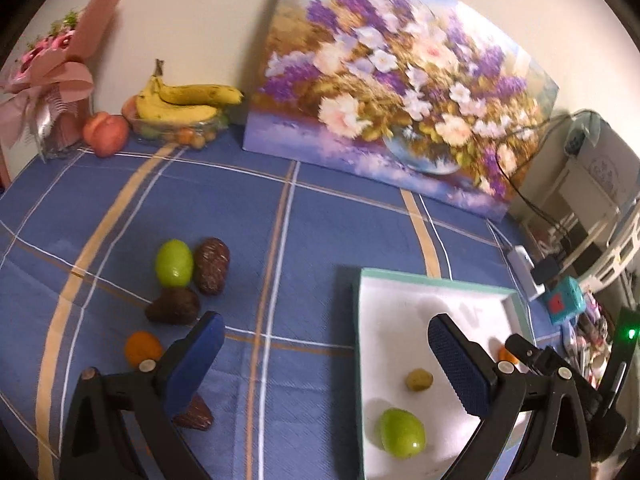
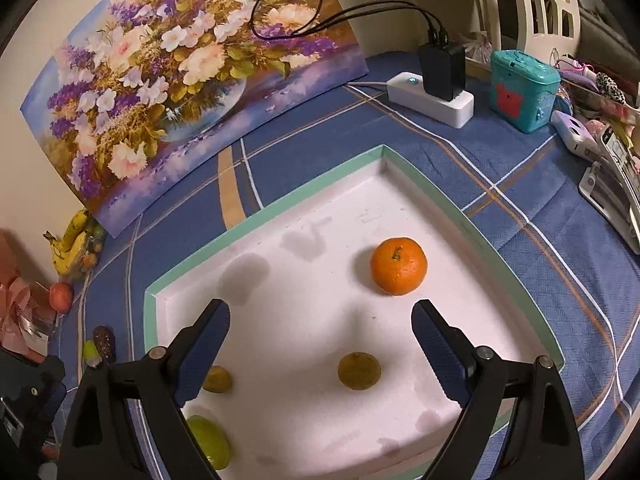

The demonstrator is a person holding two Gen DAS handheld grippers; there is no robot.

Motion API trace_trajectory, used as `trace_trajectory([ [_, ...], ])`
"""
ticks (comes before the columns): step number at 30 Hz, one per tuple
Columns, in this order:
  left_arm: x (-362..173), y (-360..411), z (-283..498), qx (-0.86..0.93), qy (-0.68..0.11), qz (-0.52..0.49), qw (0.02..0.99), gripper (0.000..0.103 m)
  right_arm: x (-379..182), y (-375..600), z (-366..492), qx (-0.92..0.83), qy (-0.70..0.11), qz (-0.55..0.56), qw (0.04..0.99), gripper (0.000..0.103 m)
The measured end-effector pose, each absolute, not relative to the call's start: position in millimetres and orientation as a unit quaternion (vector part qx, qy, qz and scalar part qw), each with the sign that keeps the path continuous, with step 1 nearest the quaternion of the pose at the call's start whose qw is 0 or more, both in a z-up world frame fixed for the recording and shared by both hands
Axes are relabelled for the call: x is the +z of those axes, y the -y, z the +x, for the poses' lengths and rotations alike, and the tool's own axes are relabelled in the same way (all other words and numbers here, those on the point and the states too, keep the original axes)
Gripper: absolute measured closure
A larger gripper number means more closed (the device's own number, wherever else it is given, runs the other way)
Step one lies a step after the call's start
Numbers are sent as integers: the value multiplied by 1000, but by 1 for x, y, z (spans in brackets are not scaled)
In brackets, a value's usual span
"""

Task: Organize fruits
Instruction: 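Withdraw both open tools from the tray back toward the remaining fruit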

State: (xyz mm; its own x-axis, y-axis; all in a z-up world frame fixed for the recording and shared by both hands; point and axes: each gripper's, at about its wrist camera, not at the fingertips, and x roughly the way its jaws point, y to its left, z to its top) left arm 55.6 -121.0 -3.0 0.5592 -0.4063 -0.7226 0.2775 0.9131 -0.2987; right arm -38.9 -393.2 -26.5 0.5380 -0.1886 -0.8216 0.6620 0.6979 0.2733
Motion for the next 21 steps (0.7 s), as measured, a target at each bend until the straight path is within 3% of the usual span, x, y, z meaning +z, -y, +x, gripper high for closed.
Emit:
trace_trajectory([
  [21, 6, -24, 83, -30, -437, -99, 894, 3, 25, 319, -2, -128, -384, 260, 877, 11],
])
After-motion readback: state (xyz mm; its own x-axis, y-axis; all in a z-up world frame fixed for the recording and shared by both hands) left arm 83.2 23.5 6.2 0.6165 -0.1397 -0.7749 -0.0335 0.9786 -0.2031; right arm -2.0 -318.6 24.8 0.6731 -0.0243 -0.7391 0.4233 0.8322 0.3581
